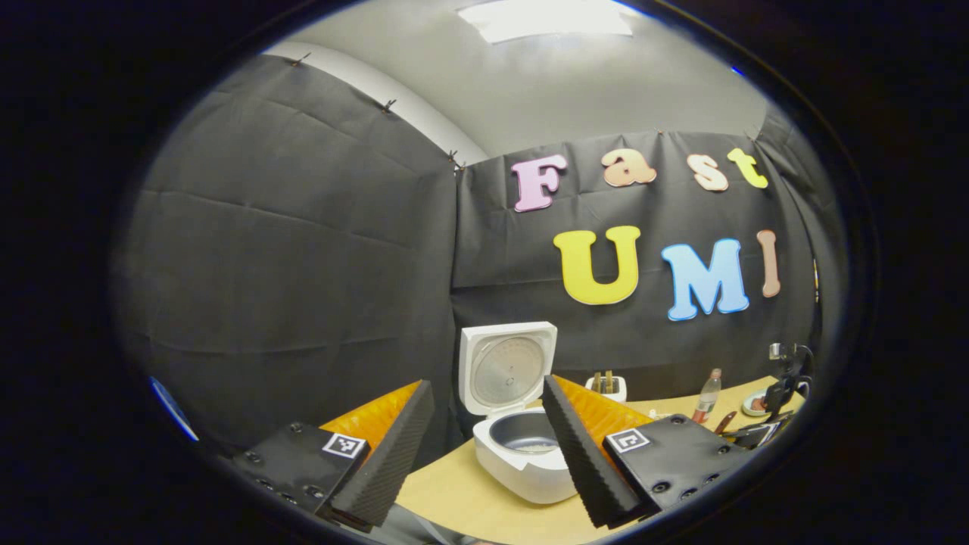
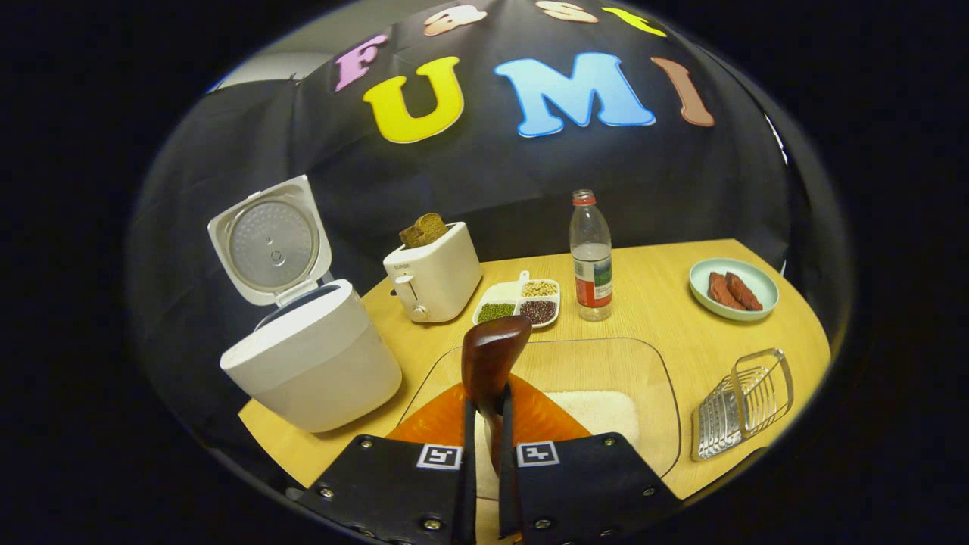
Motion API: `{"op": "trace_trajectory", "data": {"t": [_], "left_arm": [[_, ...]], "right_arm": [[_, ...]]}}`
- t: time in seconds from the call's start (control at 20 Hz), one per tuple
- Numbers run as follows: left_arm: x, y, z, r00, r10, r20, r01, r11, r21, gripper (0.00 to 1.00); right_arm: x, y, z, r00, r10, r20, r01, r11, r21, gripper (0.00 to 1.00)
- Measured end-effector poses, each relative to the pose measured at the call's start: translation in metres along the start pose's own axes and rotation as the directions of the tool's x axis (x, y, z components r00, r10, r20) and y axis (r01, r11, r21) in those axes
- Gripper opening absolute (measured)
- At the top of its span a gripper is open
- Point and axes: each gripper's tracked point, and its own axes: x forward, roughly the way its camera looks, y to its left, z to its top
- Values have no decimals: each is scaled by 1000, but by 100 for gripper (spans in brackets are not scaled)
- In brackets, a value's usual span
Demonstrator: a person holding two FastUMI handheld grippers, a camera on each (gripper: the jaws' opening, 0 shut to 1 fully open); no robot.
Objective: Close the left gripper, press the button to open the rice cooker; take a wooden spoon from the chopstick holder with the right hand, scoop a spoonful of rice and pour it into the rice cooker, then put the wooden spoon back into the chopstick holder.
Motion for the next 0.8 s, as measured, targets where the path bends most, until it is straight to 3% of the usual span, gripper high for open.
{"op": "trace_trajectory", "data": {"t": [0.25,0.65,0.8], "left_arm": [[4,-7,-3,1000,-25,-13,25,1000,2,99],[5,-27,7,997,-72,10,71,997,39,99],[5,-32,3,996,-84,0,84,996,32,100]], "right_arm": [[0,-23,7,1000,-12,-7,13,969,248,12],[-18,-56,42,998,-4,69,-31,867,497,12],[-23,-64,49,996,4,85,-53,814,579,12]]}}
